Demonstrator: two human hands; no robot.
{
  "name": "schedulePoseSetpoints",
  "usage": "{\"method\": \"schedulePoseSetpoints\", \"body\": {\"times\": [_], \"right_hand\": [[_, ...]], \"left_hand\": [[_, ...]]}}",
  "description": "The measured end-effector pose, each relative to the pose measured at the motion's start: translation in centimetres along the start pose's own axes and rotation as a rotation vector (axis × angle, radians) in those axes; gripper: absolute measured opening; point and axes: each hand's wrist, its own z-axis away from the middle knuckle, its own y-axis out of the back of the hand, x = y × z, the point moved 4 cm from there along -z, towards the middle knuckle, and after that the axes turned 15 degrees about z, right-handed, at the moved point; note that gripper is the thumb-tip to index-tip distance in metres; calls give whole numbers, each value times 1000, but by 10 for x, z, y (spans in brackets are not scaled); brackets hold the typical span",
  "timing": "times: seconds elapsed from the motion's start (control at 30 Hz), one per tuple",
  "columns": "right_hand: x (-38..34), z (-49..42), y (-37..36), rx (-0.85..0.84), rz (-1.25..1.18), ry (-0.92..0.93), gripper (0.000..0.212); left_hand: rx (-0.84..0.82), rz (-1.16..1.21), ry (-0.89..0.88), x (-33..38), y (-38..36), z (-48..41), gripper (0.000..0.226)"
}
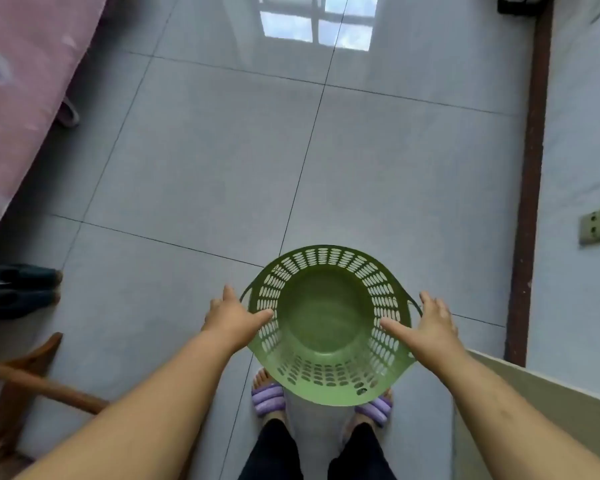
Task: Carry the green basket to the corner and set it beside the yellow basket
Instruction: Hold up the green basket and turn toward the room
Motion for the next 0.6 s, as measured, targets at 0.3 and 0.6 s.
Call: {"method": "schedulePoseSetpoints", "body": {"times": [0.3, 0.6], "right_hand": [[32, -52, -64, -118, -353, -214, 105], [9, -57, -14, -134, -558, -228, 74]], "left_hand": [[-90, 192, 185, -32, -44, -61, 50], [59, 216, 103, 19, -11, -43, 68]]}}
